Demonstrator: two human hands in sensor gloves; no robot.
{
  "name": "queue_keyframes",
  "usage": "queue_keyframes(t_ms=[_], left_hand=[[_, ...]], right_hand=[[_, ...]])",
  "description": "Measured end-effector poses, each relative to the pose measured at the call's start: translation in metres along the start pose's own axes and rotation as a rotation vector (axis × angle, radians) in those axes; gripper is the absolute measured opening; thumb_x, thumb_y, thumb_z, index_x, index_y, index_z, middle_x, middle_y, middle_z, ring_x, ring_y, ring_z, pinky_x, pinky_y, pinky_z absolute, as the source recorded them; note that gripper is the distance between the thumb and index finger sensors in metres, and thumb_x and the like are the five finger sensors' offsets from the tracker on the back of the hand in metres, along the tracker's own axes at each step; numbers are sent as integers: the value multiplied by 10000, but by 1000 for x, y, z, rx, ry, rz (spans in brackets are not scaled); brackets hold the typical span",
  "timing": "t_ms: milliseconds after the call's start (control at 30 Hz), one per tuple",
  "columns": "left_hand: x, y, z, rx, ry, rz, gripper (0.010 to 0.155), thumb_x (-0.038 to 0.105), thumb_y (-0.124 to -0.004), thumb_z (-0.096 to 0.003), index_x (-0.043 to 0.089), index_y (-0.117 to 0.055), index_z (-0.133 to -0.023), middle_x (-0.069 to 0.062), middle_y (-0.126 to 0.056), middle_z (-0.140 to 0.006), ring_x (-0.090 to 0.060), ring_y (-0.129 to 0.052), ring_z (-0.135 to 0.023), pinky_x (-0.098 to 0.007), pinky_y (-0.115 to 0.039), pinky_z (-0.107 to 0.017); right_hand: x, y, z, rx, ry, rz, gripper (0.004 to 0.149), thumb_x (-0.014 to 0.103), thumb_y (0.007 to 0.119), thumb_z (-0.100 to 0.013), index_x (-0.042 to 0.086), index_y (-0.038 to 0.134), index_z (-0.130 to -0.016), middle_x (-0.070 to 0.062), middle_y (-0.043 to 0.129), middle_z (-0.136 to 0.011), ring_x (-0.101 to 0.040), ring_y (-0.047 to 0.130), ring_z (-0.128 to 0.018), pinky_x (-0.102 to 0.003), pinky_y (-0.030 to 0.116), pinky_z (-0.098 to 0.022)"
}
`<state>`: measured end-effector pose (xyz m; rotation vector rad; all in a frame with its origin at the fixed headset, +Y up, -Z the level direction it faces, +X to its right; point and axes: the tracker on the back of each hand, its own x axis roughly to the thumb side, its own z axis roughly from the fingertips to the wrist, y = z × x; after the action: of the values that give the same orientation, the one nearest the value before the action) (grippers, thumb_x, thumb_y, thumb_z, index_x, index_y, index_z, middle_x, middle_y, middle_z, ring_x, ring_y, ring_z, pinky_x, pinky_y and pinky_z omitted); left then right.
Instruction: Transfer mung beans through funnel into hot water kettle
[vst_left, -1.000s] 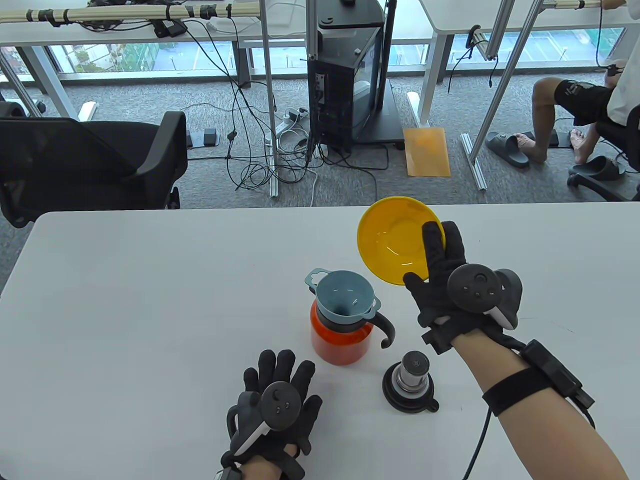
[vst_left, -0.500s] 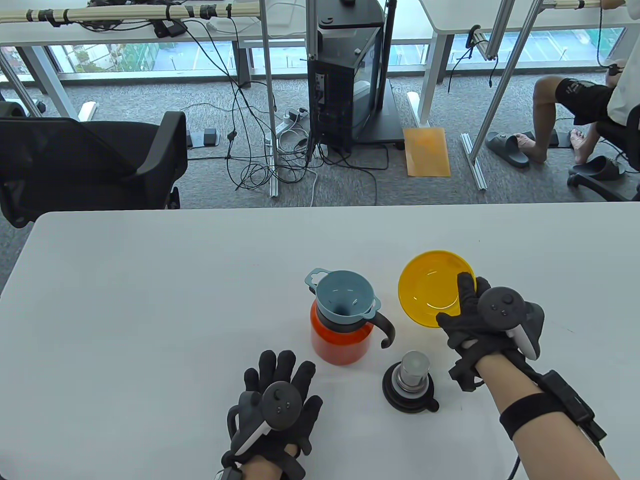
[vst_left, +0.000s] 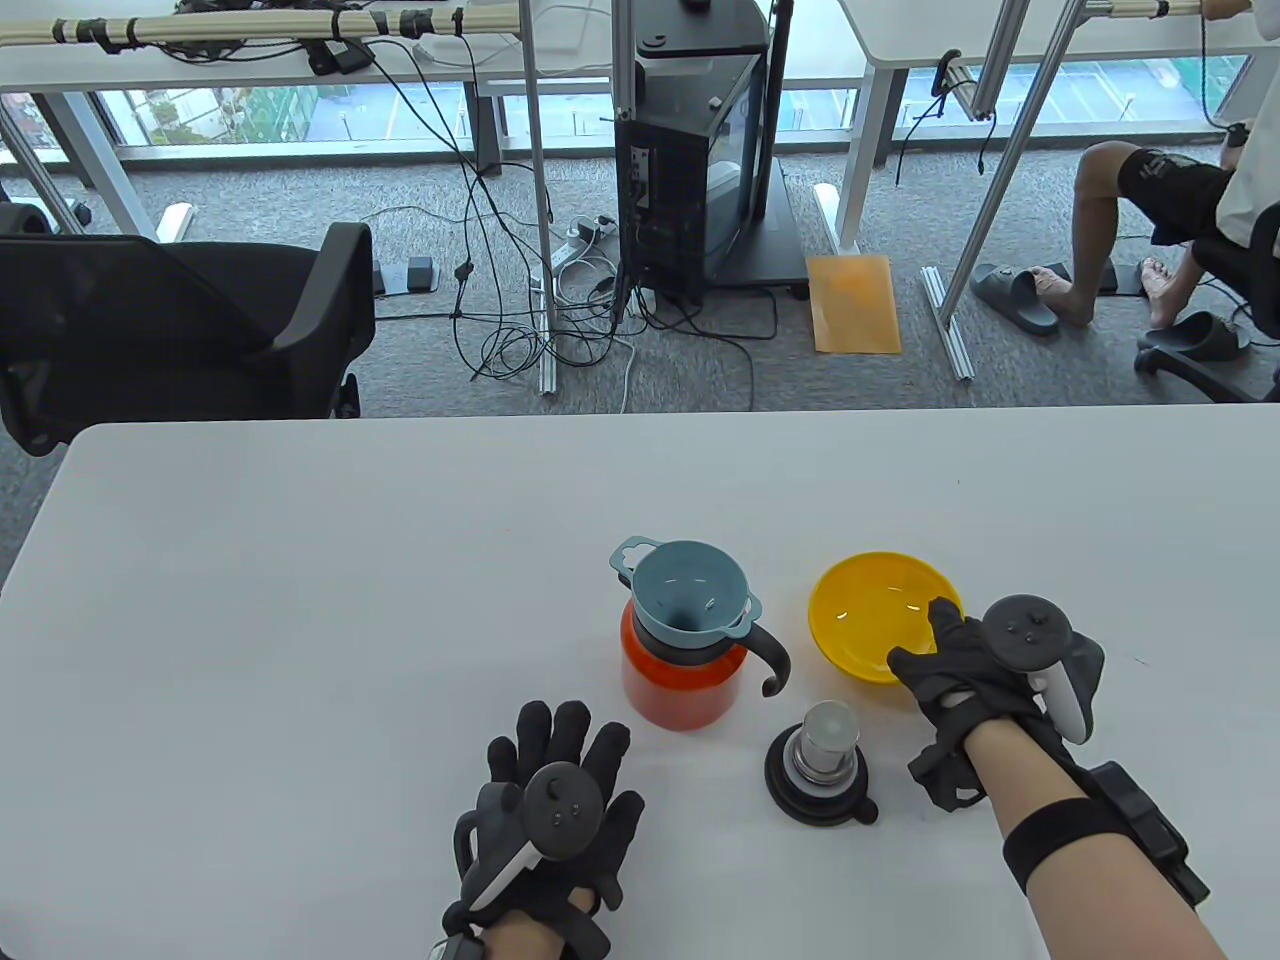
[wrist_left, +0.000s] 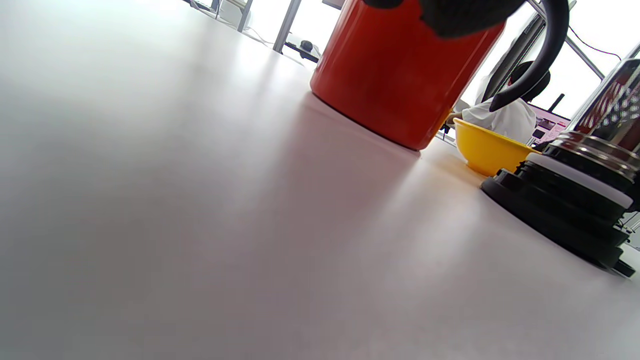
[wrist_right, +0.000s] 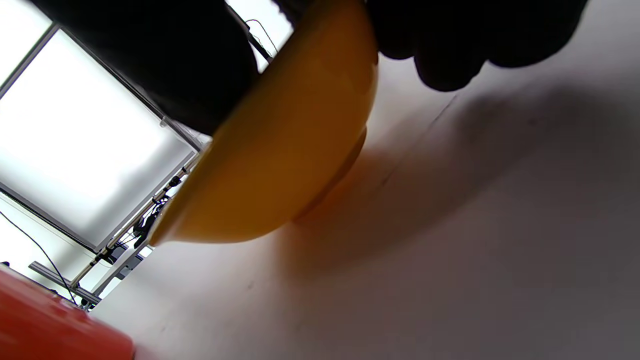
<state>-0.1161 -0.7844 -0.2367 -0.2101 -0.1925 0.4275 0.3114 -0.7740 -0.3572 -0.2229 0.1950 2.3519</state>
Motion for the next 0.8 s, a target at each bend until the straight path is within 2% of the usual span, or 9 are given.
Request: queue_keyframes(t_ms=[100, 167, 300, 567, 800], left_hand=[[0, 0, 0, -1, -1, -1, 716, 554, -641, -483, 372, -320, -1097, -8, -79, -1160, -350, 53, -1037, -644, -44, -695], [0, 0, 0, 0, -2, -1, 714, 555, -640, -482, 374, -321, -1095, -7, -81, -1160, -350, 51, -1037, -644, -45, -695], [1, 0, 0, 1, -4, 0, 716, 555, -641, -482, 372, -322, -1096, -9, -80, -1160, -350, 53, -1037, -645, -45, -695], [1, 0, 0, -1, -9, -3, 717, 555, -641, -482, 371, -320, -1097, -5, -81, -1160, -350, 53, -1037, -644, -45, -696], [2, 0, 1, -5, -6, -3, 716, 555, -640, -482, 373, -320, -1097, -9, -82, -1161, -350, 51, -1037, -644, -46, -696]], right_hand=[[-4, -1, 1, 7, 16, 21, 855, 356, 858, -476, -48, 399, -1075, -433, 227, -990, -709, 434, -836, -709, 536, -516], [-2, -5, 3, -26, 2, 33, 883, 362, 853, -480, -26, 341, -1086, -418, 135, -986, -705, 349, -848, -702, 509, -526], [14, -16, 5, -75, -60, 53, 889, 359, 861, -472, 11, 329, -1094, -391, 46, -977, -690, 314, -855, -691, 508, -529], [92, -30, 17, -20, -319, 75, 860, 339, 889, -462, 103, 376, -1109, -371, 32, -992, -685, 244, -868, -709, 458, -548], [153, -10, 35, 65, -523, 167, 850, 308, 913, -450, 140, 408, -1112, -353, -41, -975, -673, 230, -882, -731, 419, -565]])
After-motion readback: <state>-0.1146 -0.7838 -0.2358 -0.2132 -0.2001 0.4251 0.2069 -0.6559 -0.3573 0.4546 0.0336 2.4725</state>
